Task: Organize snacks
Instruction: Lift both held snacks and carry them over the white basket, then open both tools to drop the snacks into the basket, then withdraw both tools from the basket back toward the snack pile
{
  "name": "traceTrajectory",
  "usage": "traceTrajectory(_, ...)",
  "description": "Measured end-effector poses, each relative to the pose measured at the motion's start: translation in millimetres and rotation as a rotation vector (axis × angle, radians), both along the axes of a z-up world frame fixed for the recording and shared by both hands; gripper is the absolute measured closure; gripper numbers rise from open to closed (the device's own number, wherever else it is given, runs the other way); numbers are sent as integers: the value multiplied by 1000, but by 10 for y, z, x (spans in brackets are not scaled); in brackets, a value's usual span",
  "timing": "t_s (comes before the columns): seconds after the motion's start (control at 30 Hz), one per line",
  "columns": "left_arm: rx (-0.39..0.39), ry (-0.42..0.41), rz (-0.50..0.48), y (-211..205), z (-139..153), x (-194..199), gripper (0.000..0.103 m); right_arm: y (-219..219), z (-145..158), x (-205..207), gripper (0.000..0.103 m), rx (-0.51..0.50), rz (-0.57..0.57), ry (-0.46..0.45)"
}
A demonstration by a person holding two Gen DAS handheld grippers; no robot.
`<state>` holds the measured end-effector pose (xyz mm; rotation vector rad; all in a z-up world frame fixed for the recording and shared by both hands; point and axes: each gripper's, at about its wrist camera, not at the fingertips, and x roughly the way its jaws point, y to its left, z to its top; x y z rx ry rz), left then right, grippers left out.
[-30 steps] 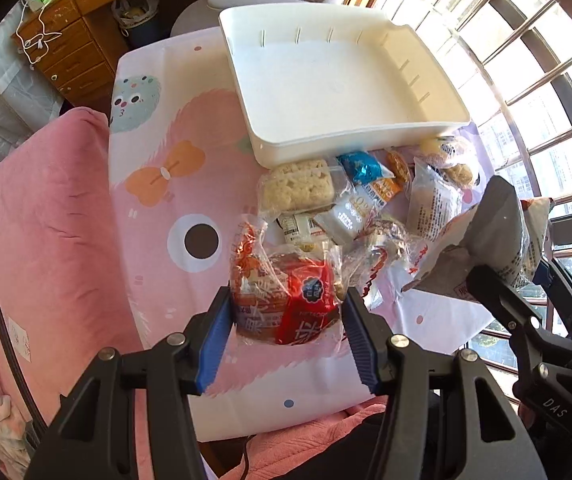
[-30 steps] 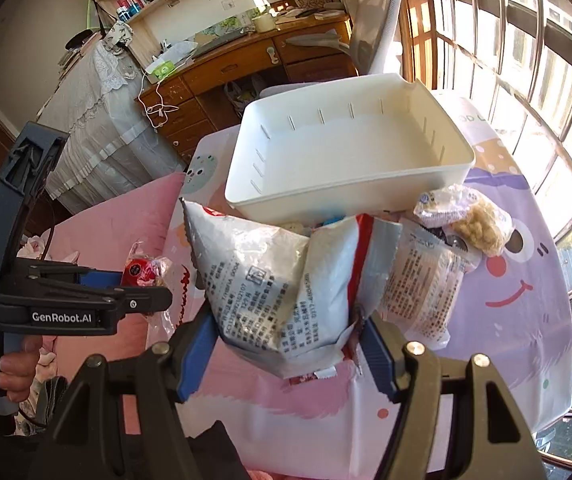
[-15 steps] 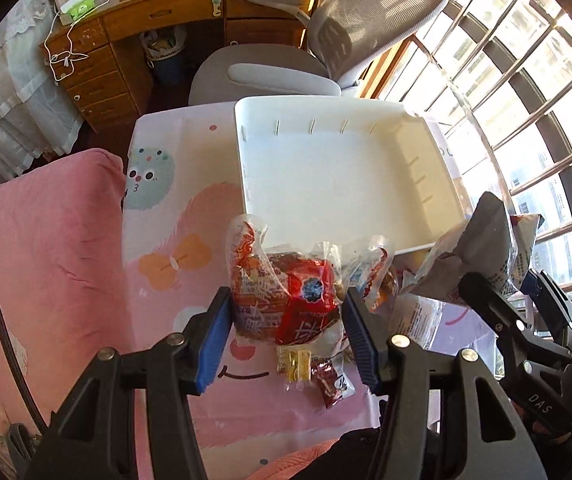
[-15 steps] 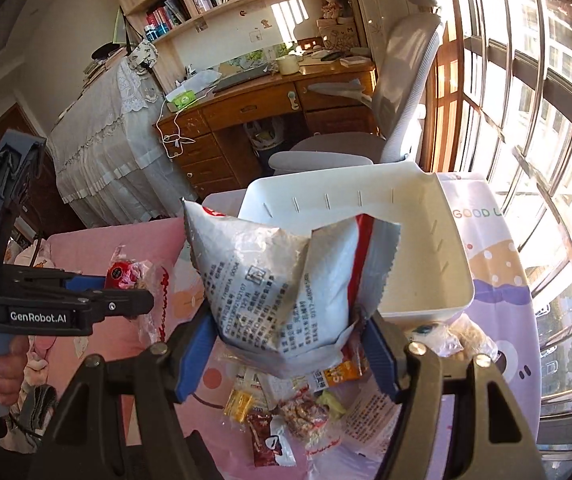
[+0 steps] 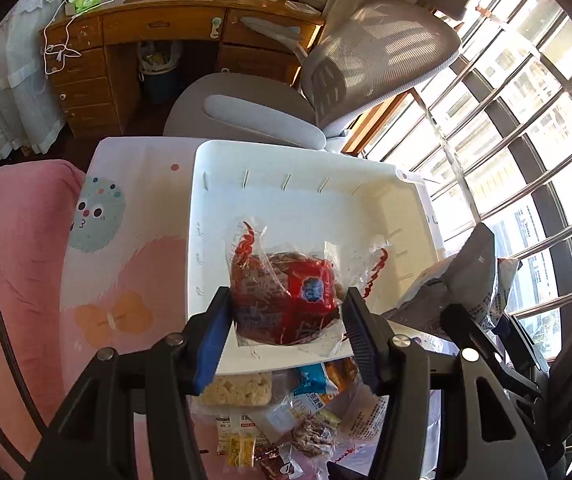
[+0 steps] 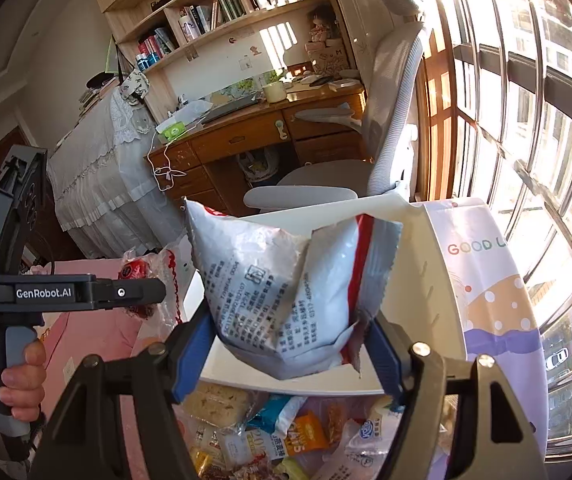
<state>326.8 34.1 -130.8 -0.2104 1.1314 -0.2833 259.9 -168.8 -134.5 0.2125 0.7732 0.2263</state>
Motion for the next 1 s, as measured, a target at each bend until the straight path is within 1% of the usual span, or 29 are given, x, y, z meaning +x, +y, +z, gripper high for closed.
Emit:
traceTrajectory(0.03, 11, -6, 1, -21, -4, 10, 47, -18, -19, 35, 29, -1, -4, 5)
traceTrajectory(0.1, 19, -4, 9, -48, -15, 39, 32, -58, -69, 103, 28, 1, -16, 32)
traceTrajectory(0.17, 14, 3, 11, -67, -16, 57, 24, -100, -126, 152, 26, 4, -36, 61)
traceTrajectory(0.2, 18, 3, 10, -77, -12, 57, 24, -117, -144, 165, 25, 6, -45, 71)
traceTrajectory(0.33, 22, 10, 0, -86, 2, 25, 23, -152, -191, 138, 24, -14, -63, 84)
traceTrajectory(0.57, 20, 12, -16, -44, 110, -158, 23, -131, -73, -68, 24, -22, -80, 68)
traceTrajectory(0.73, 16, 3, -48, -11, 222, -412, 23, -77, 61, -341, 24, -25, -106, 51)
traceTrajectory(1.0, -5, -48, -100, 112, 393, -907, 23, 45, 186, -895, 24, -30, -168, 46)
